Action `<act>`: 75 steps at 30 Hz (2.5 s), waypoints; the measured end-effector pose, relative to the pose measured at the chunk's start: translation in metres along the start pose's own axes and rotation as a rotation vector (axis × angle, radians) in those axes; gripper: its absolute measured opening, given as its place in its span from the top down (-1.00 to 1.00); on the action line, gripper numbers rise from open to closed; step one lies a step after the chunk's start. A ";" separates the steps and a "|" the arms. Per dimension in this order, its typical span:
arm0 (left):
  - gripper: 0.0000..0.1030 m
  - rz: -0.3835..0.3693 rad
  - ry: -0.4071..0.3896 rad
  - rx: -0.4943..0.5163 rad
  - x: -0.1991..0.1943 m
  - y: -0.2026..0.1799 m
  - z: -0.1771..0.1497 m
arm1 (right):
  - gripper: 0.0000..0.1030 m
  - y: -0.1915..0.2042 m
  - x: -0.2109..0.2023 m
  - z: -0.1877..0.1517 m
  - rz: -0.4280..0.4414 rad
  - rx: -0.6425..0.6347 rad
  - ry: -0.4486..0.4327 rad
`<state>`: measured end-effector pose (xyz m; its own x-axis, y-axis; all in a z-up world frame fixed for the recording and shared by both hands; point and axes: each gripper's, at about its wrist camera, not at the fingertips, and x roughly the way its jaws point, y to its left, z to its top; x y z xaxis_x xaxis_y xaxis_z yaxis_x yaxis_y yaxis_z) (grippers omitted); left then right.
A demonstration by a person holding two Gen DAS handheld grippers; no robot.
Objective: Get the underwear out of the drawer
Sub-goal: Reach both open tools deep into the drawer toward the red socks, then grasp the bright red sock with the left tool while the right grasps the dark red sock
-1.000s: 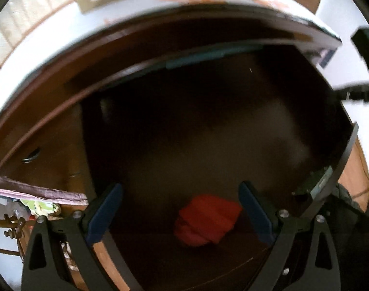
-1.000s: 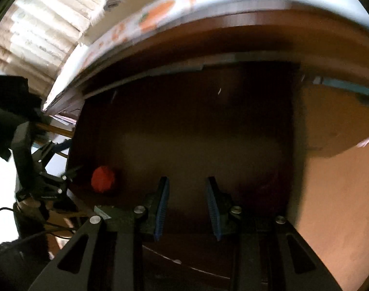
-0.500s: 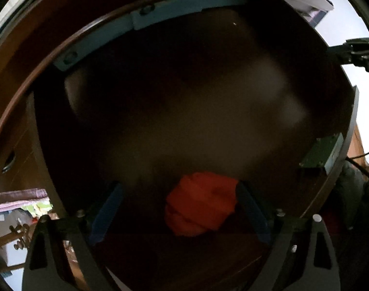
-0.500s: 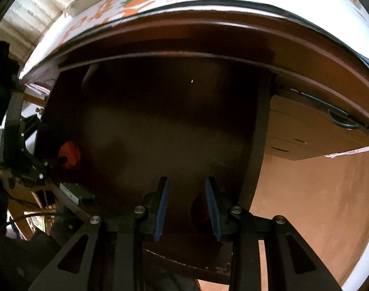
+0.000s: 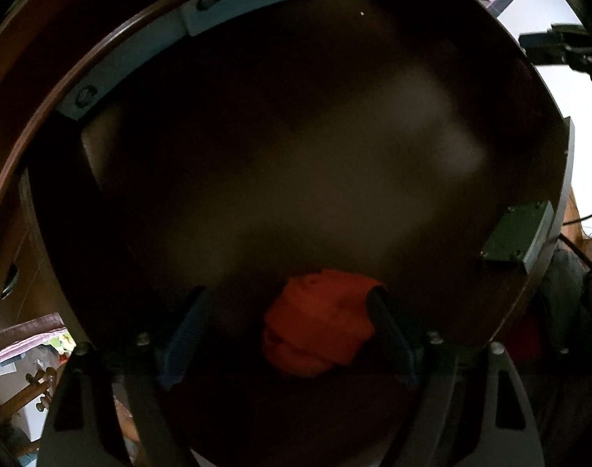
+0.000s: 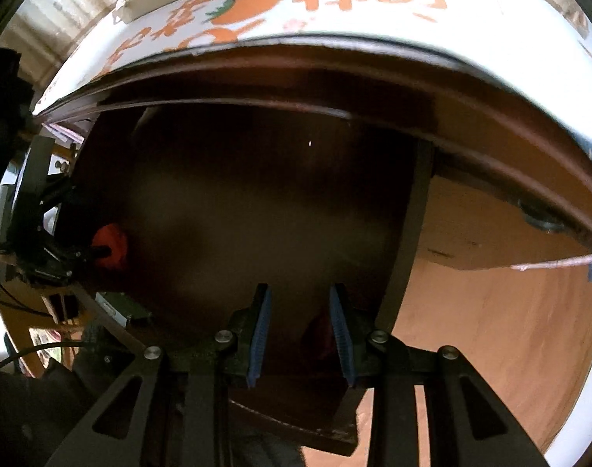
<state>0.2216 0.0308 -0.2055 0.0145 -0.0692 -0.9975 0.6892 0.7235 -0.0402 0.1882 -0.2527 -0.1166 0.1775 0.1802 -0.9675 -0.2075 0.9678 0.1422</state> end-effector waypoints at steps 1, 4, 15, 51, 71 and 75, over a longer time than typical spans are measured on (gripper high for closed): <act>-0.55 -0.001 -0.001 0.003 -0.001 -0.001 -0.001 | 0.34 0.001 0.000 0.003 -0.006 -0.018 0.001; 0.12 -0.083 0.016 0.011 -0.001 -0.004 -0.002 | 0.33 0.007 0.005 0.012 -0.050 -0.099 0.040; 0.21 -0.165 -0.001 -0.025 0.000 0.002 -0.011 | 0.28 0.034 0.059 0.014 -0.161 -0.255 0.241; 0.28 -0.182 -0.145 -0.179 -0.007 0.027 -0.022 | 0.34 0.069 0.057 0.032 0.306 0.117 0.004; -0.37 -0.061 -0.077 -0.106 -0.016 0.012 -0.041 | -0.11 0.081 0.099 0.062 0.025 -0.166 0.022; -0.37 -0.067 -0.041 -0.074 -0.009 0.010 -0.040 | -0.11 0.084 0.104 0.070 0.014 -0.173 0.006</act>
<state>0.1988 0.0660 -0.1989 0.0011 -0.1459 -0.9893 0.6341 0.7651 -0.1121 0.2568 -0.1402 -0.1908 0.1675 0.1922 -0.9670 -0.3729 0.9203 0.1183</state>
